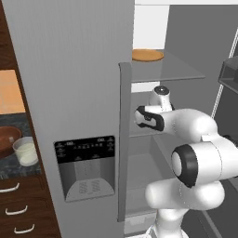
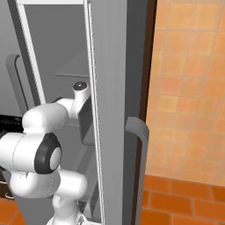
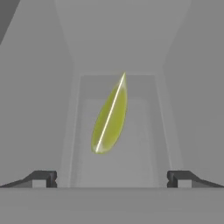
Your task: Grab a lemon wedge from the fridge and one ice cube from the ice bowl, and put them in the glass of lemonade.
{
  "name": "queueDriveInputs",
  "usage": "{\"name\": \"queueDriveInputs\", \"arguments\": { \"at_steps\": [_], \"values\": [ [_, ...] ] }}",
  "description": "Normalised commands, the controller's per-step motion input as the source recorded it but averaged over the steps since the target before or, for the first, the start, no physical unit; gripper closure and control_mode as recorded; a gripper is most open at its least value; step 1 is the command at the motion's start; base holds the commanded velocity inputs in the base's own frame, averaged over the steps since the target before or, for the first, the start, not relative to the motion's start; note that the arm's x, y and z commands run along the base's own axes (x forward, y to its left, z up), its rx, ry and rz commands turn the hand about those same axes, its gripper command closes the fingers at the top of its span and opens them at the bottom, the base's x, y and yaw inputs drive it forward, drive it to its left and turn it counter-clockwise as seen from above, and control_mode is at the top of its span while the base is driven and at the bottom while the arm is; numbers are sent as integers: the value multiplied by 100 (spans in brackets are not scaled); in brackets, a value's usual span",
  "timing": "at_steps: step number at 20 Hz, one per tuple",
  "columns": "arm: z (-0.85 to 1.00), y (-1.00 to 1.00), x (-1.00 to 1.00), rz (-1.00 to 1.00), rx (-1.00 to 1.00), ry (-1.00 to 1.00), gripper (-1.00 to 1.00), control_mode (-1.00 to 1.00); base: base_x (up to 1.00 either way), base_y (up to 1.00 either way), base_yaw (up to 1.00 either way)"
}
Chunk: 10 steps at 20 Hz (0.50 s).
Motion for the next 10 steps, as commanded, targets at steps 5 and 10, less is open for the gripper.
{"name": "queueDriveInputs", "arguments": {
  "at_steps": [5, 10],
  "values": [
    [0, 0, 54, 0, -1, 1, -100, -100, 0, 0, 0],
    [0, 0, 57, 0, -1, 2, -100, -100, 0, 0, 0]
  ]
}}
